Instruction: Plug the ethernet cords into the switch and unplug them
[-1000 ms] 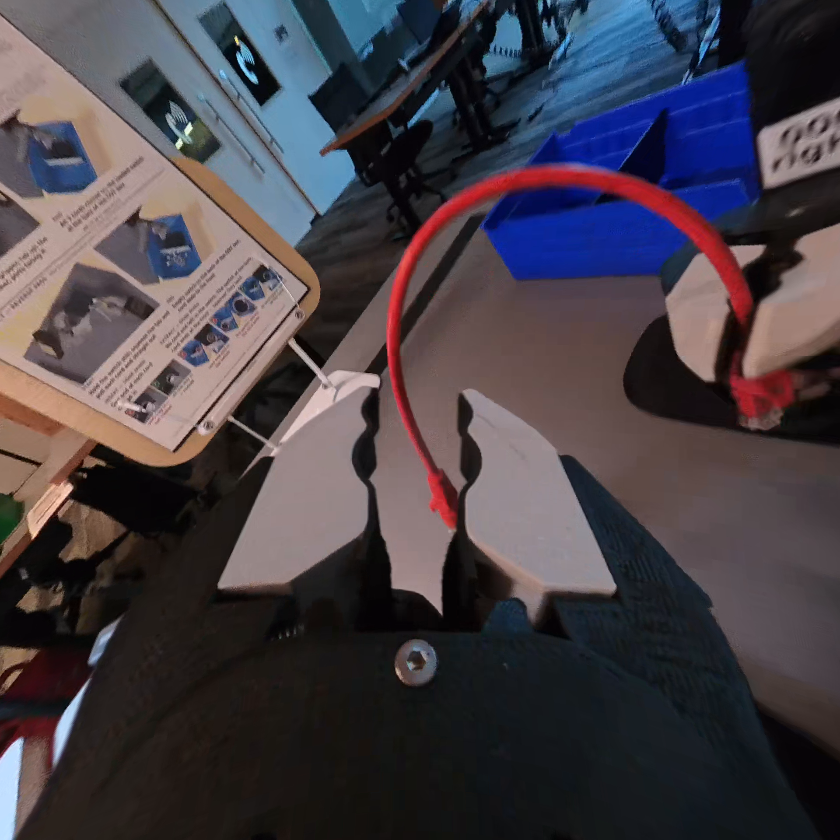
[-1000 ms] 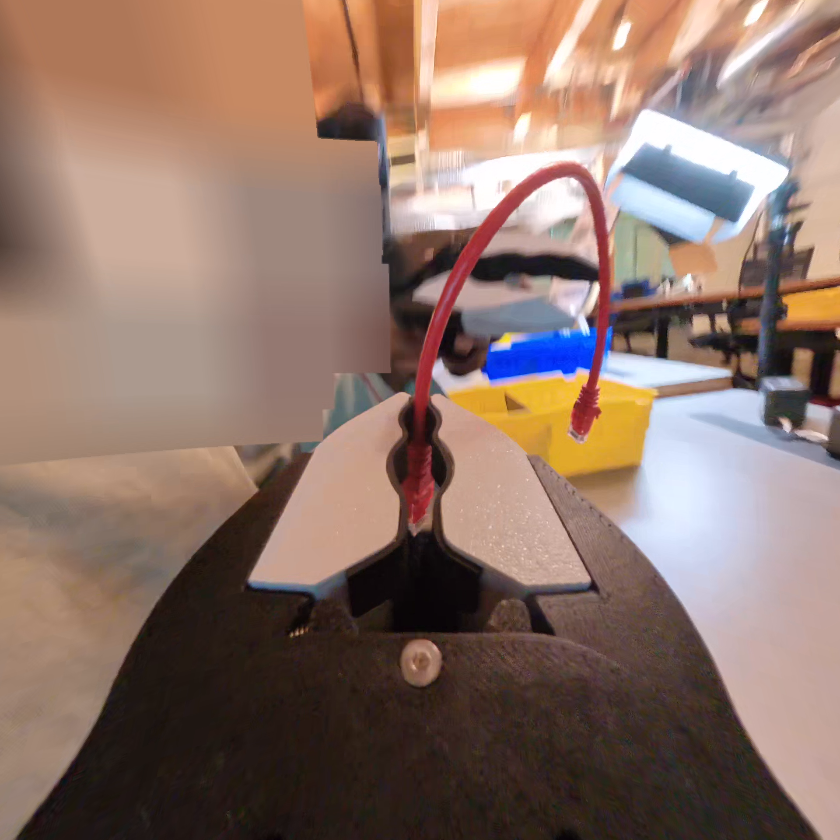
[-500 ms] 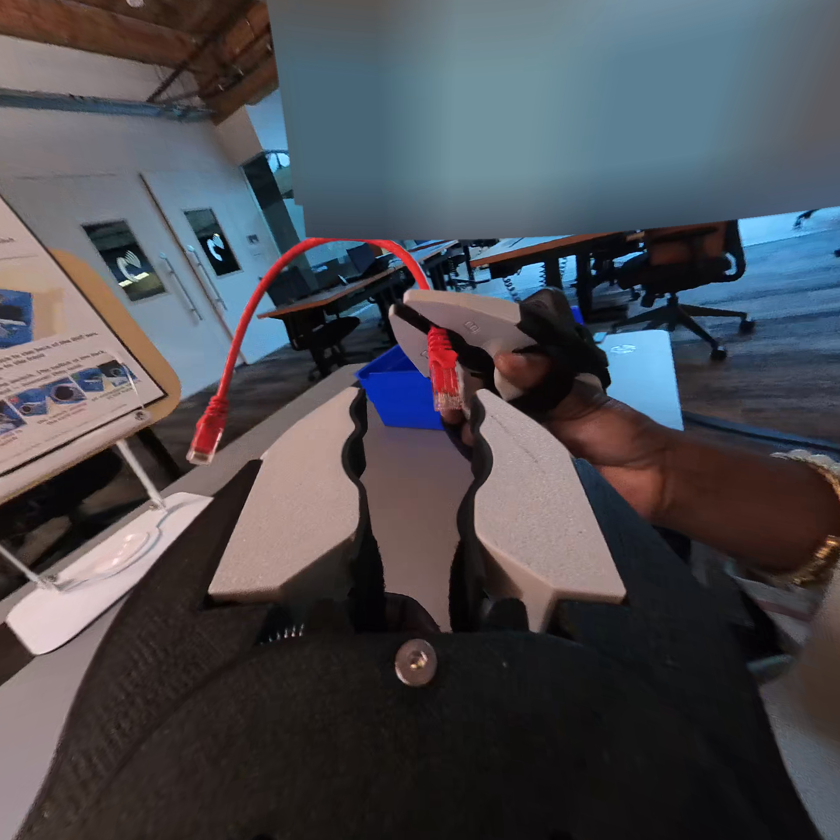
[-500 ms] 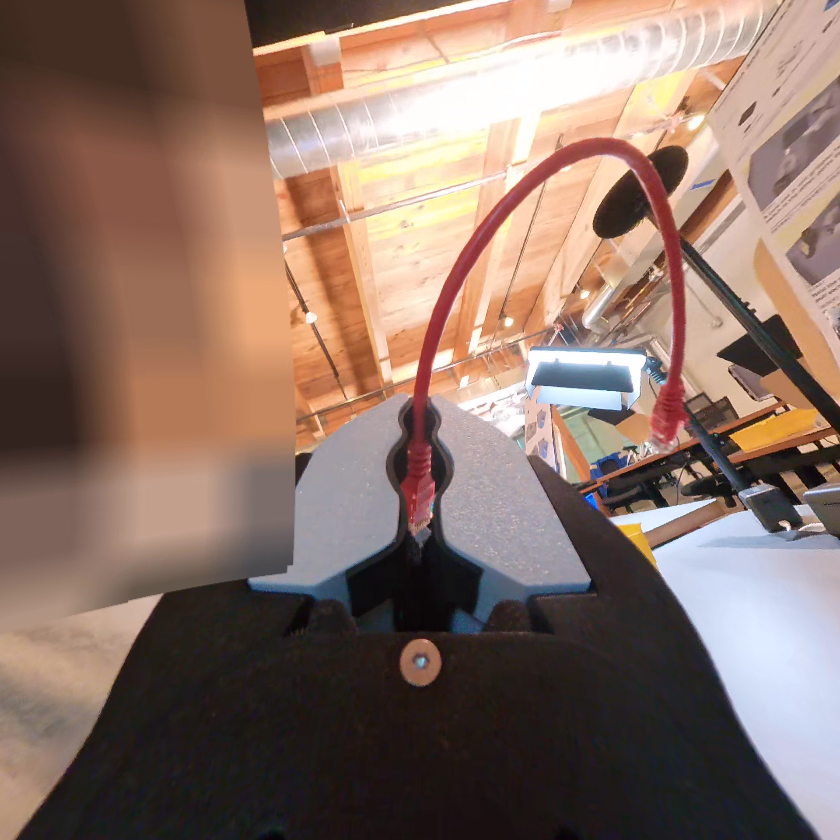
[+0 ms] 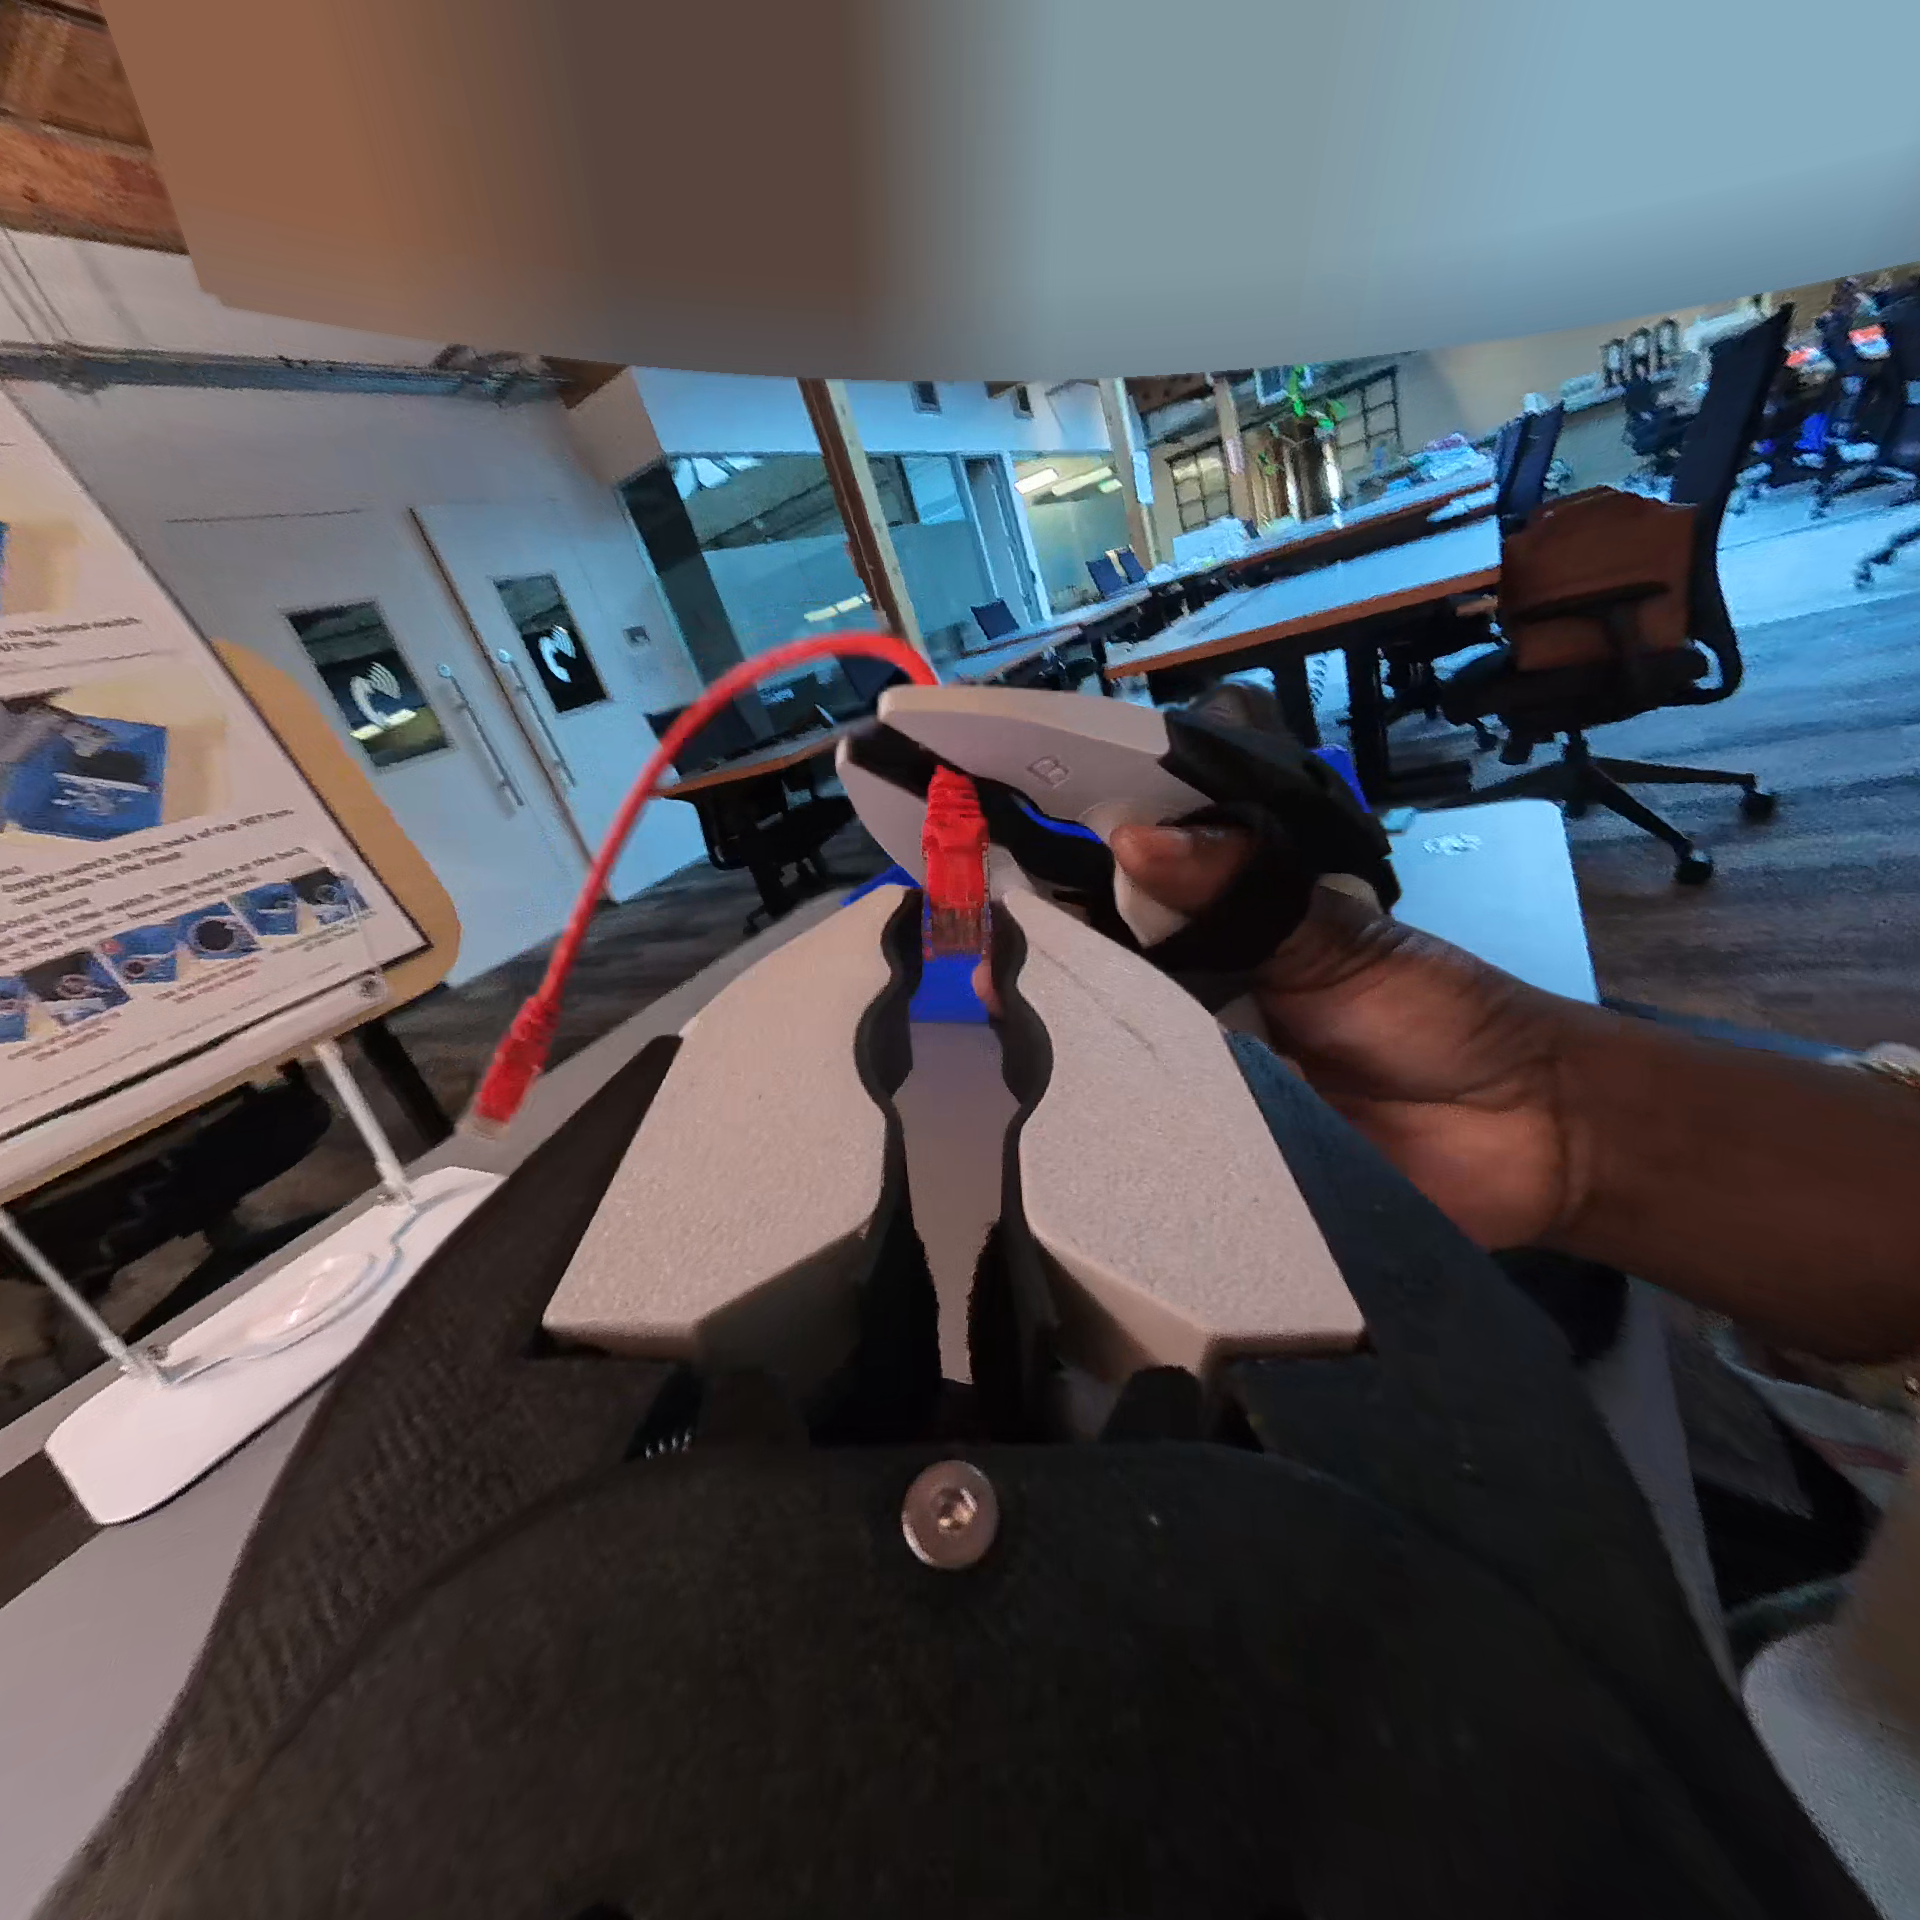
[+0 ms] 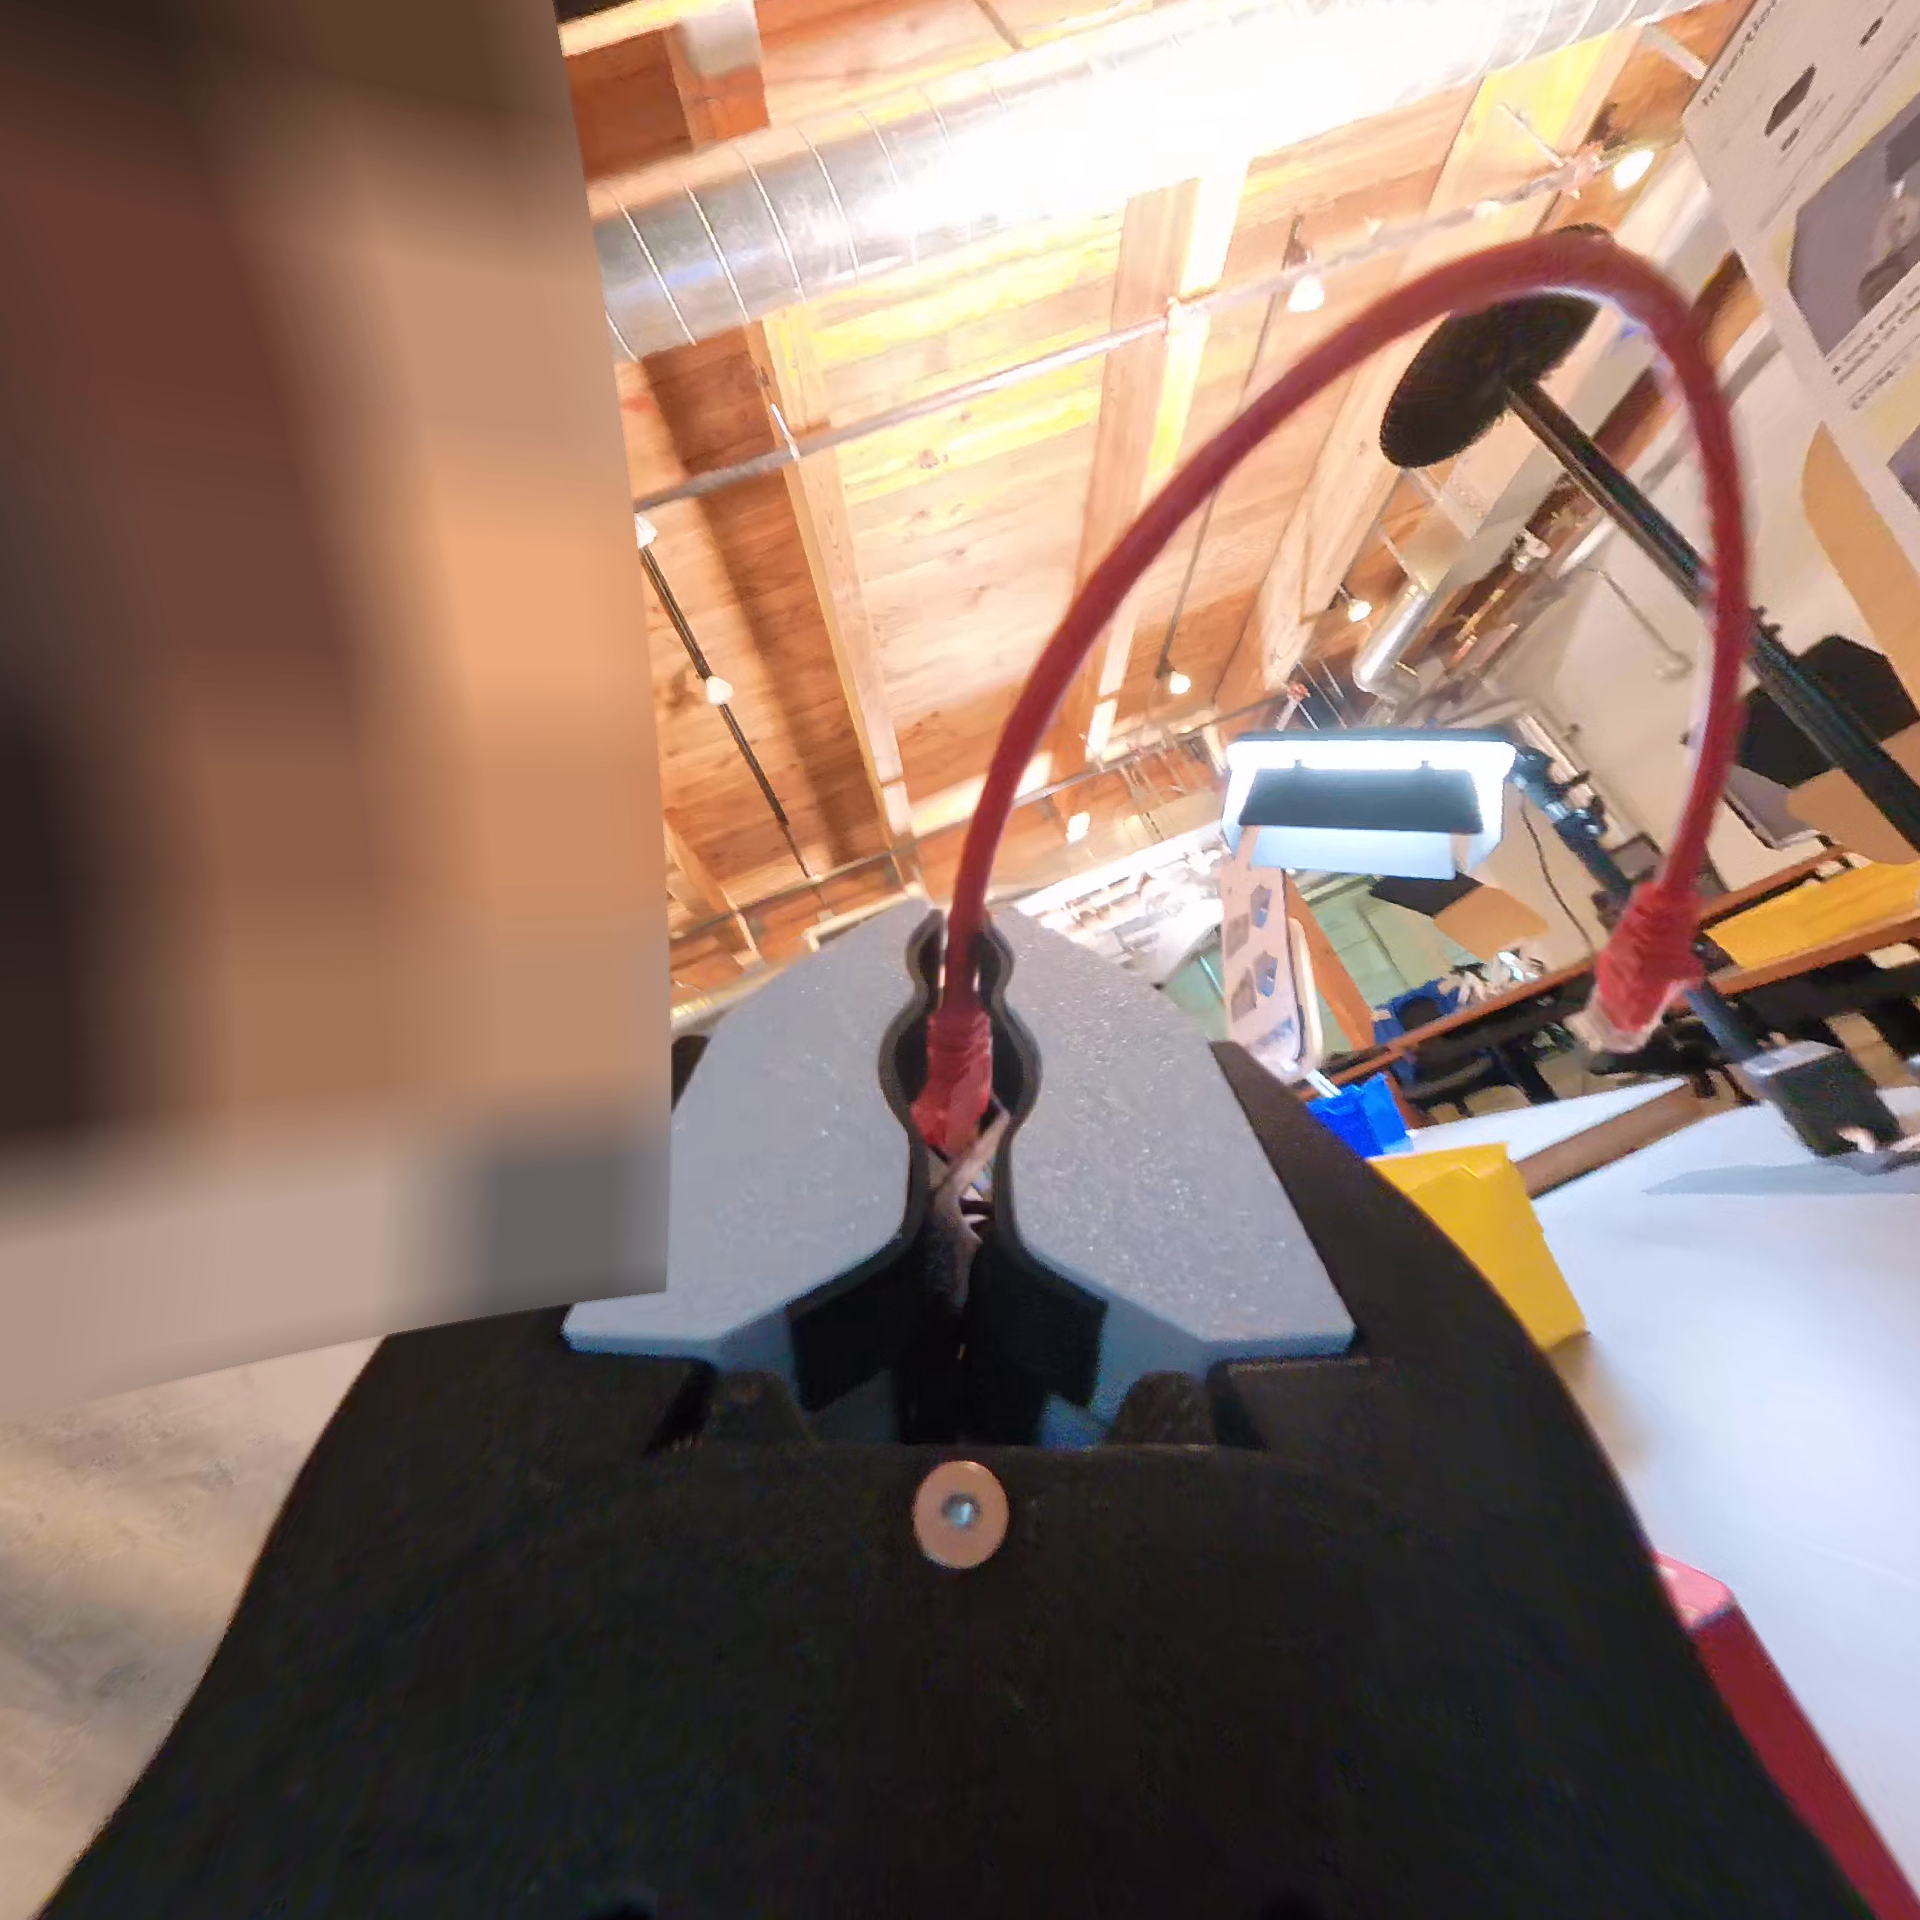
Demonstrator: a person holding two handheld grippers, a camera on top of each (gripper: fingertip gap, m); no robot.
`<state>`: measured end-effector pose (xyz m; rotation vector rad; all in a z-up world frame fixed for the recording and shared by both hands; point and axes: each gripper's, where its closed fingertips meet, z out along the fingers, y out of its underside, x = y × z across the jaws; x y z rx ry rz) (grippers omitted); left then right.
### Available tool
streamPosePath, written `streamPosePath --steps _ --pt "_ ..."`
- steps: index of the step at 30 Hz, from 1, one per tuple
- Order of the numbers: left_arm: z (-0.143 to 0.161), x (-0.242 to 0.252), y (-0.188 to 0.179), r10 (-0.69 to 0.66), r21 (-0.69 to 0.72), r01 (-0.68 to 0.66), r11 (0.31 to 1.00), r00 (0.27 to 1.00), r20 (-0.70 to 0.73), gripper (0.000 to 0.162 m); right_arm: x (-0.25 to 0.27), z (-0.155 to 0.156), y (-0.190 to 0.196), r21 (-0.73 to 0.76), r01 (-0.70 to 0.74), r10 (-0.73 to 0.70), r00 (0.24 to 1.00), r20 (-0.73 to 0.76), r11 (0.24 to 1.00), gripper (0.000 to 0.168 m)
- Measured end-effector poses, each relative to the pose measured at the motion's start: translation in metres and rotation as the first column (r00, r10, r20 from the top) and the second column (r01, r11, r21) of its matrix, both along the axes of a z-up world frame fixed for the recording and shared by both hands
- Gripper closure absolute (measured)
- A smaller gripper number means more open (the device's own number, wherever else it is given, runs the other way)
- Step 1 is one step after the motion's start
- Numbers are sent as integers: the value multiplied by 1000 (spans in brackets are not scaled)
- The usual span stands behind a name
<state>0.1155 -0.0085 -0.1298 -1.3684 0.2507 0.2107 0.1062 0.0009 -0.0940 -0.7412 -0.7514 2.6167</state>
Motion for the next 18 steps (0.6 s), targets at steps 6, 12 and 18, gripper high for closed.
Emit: streamPosePath --steps 6,12,18 --pt "12 -16 -9 185 137 -172 976 978 -92 150 -12 -10 -24 217 33 -56 993 101 976 139" --pt "5 -17 -9 225 130 -204 970 958 -177 149 -15 -15 -30 414 94 -145 985 93 905 152" --pt "-3 -18 -24 -213 -36 225 974 957 197 114 -4 -53 -33 771 -177 -54 963 264 612 152"
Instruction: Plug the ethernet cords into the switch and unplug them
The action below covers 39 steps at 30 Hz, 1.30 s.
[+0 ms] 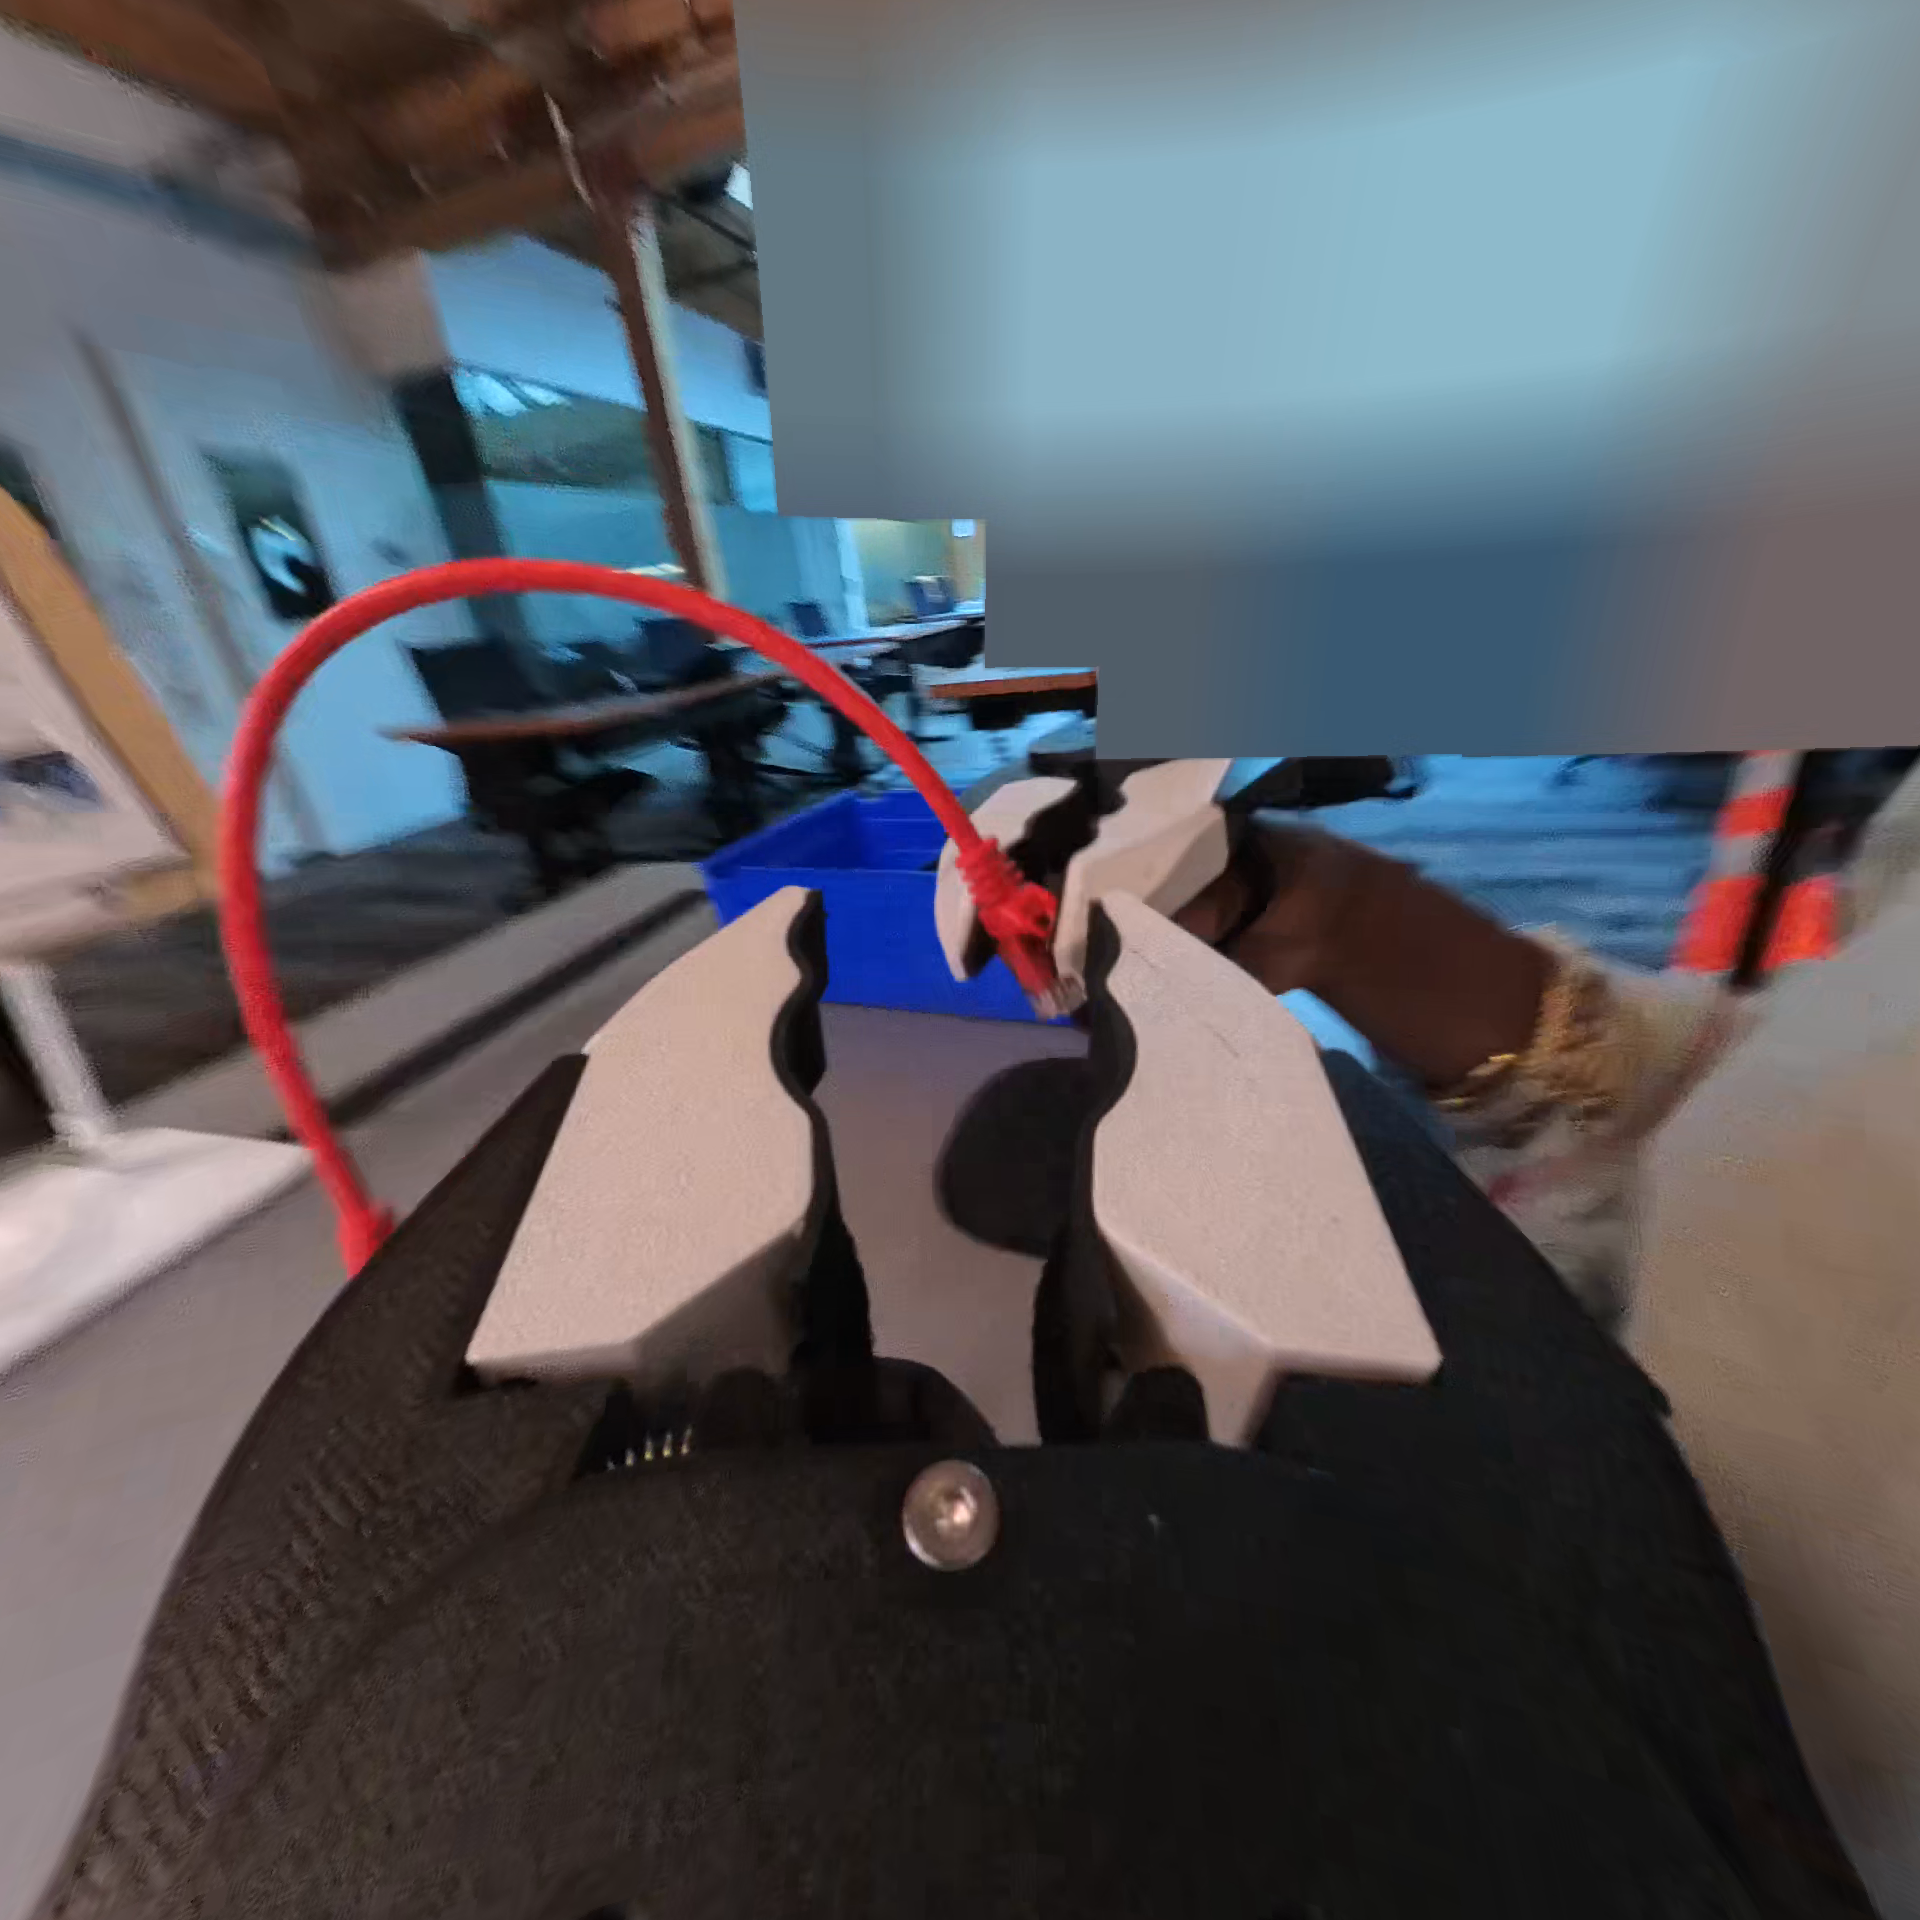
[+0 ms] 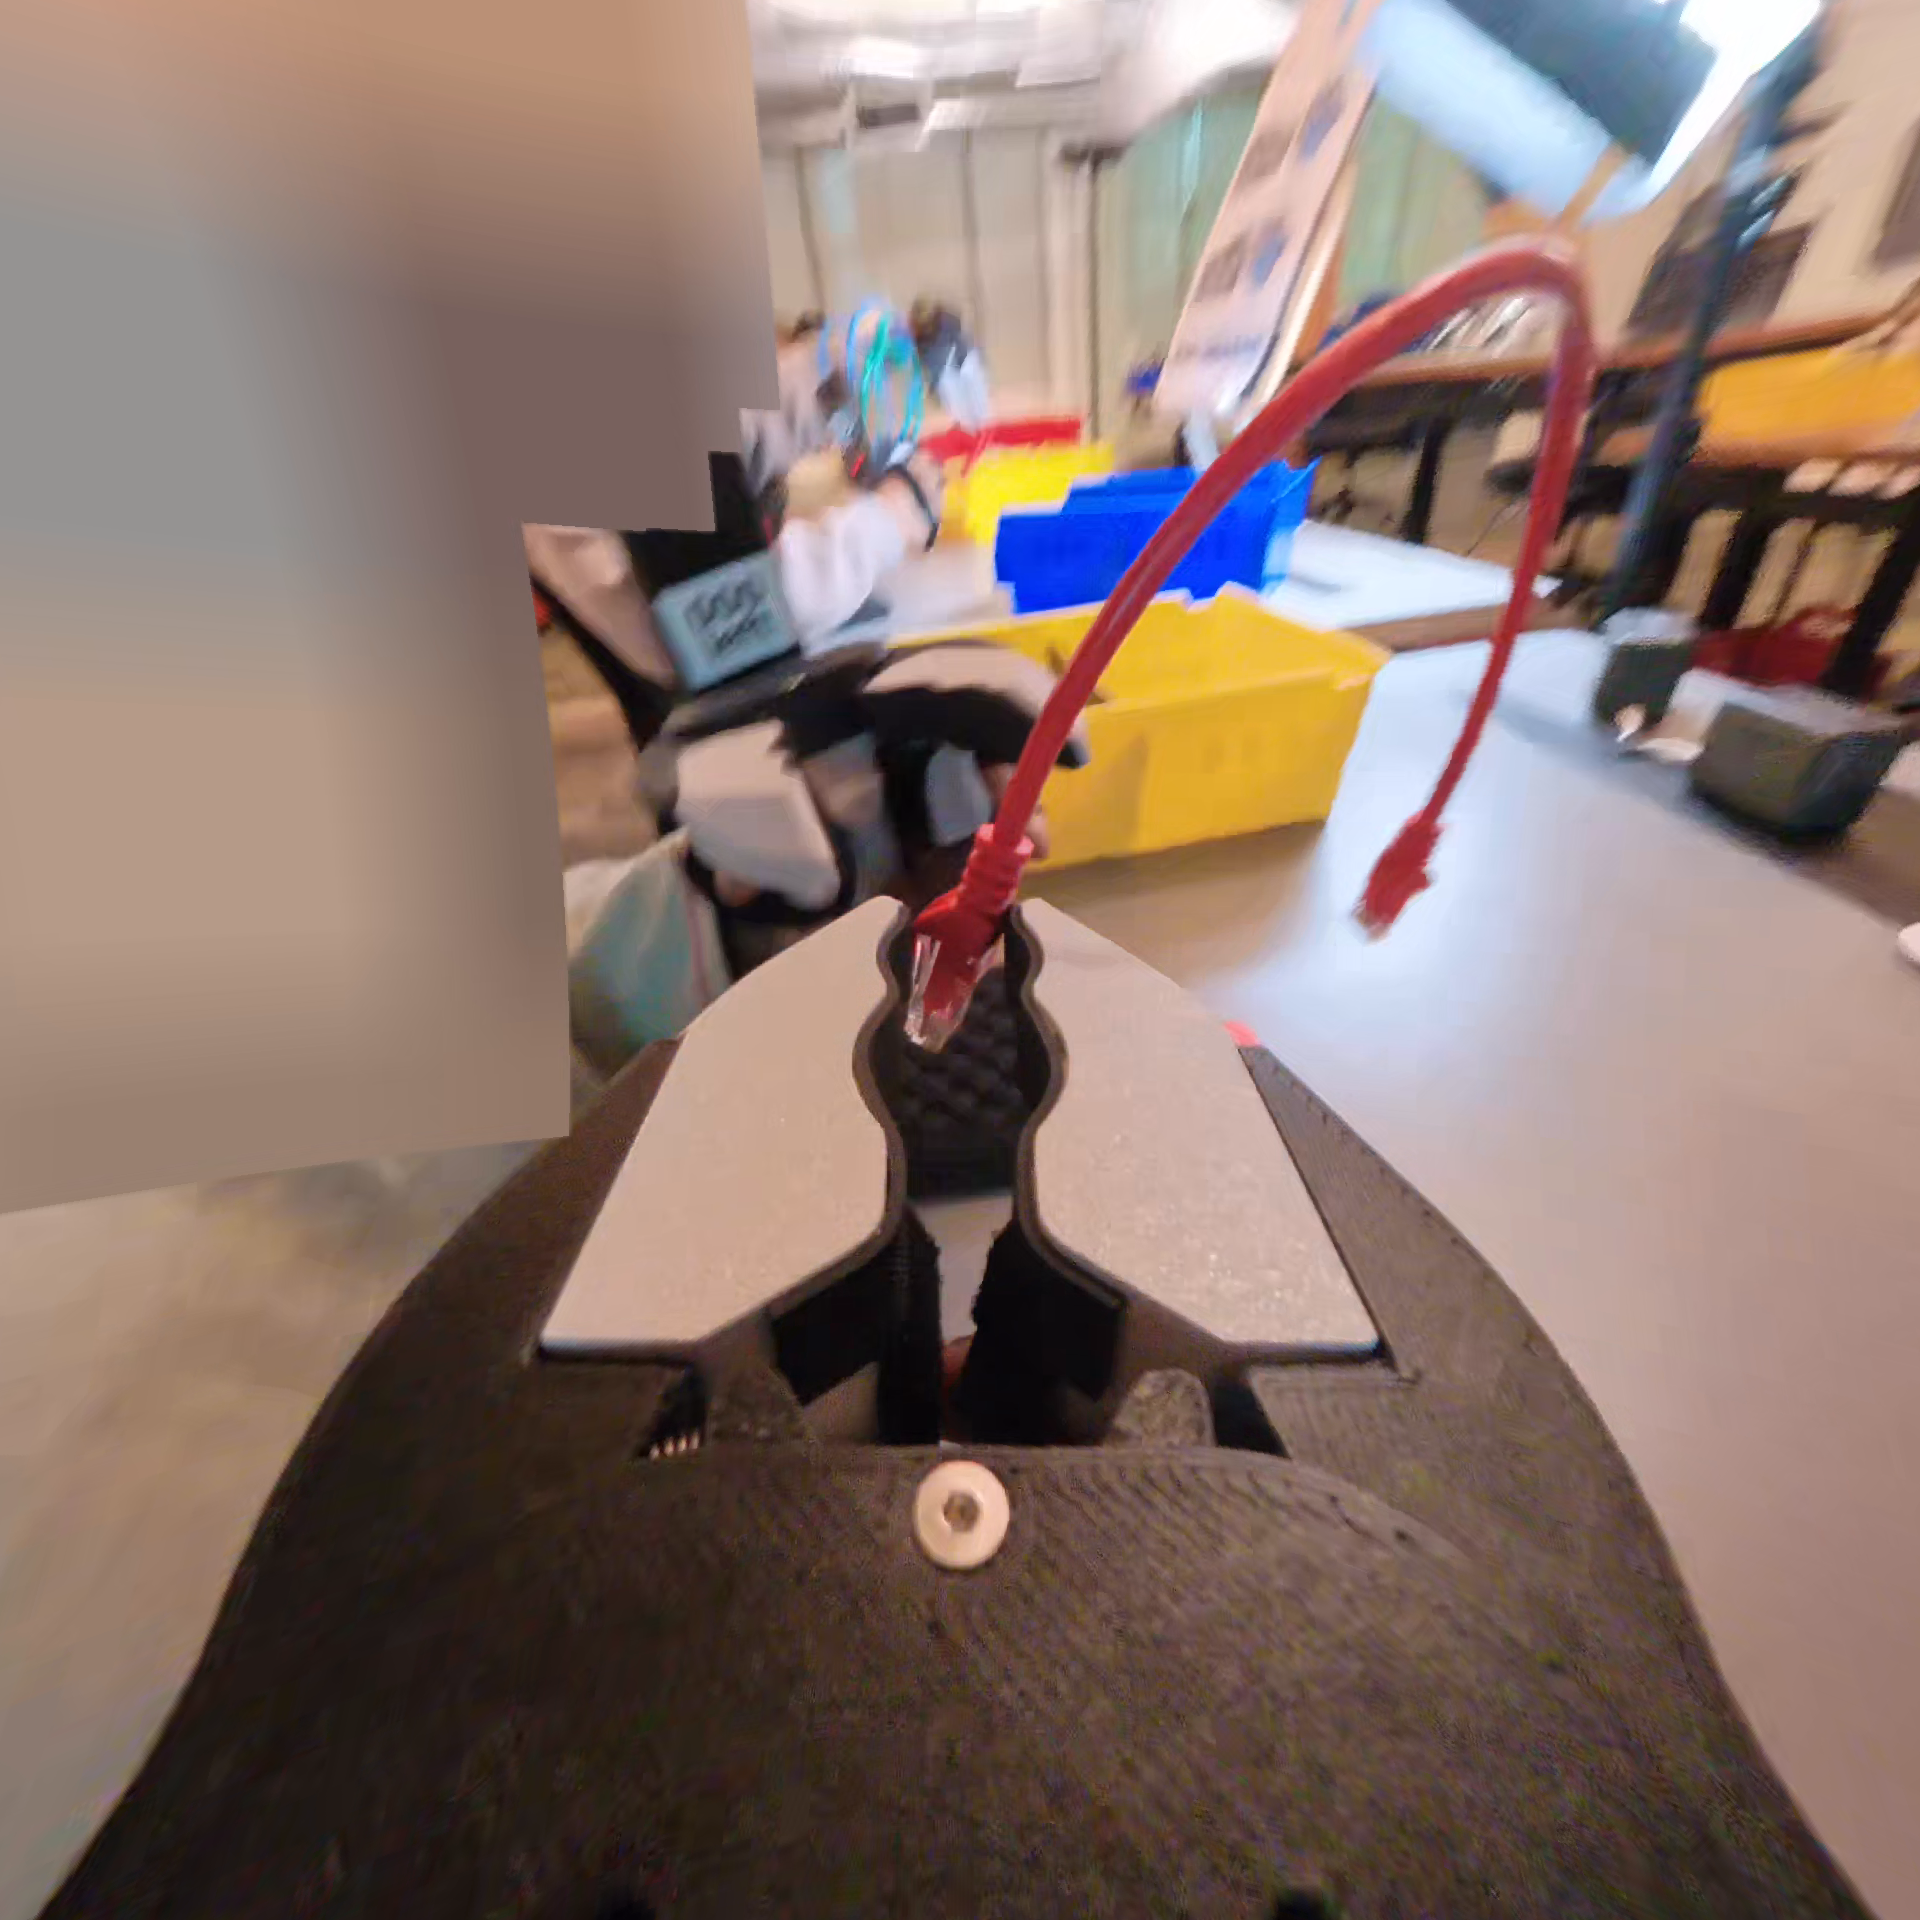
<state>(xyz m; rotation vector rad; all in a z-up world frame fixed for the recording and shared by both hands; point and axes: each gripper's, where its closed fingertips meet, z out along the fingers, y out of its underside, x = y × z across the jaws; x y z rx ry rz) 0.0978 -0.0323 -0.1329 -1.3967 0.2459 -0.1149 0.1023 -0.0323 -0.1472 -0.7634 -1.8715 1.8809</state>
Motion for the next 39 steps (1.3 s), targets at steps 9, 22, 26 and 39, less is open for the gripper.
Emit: streamPosePath --steps 9,22,26,39 --pt "14 -2 10 -71 57 53 997 923 378 158 -3 -4 -9 36 -105 104 994 44 994 152" --pt "26 -32 -5 -59 104 -43 994 591 805 158 -23 22 -11 386 676 -122 575 -809 627 154" --pt "13 -26 -8 -33 15 32 999 672 740 150 -20 19 -8 400 541 -134 701 -701 740 155" --pt "0 3 -60 -154 -354 16 935 918 -366 123 -4 -21 -16 284 -4 49 987 -153 959 155"
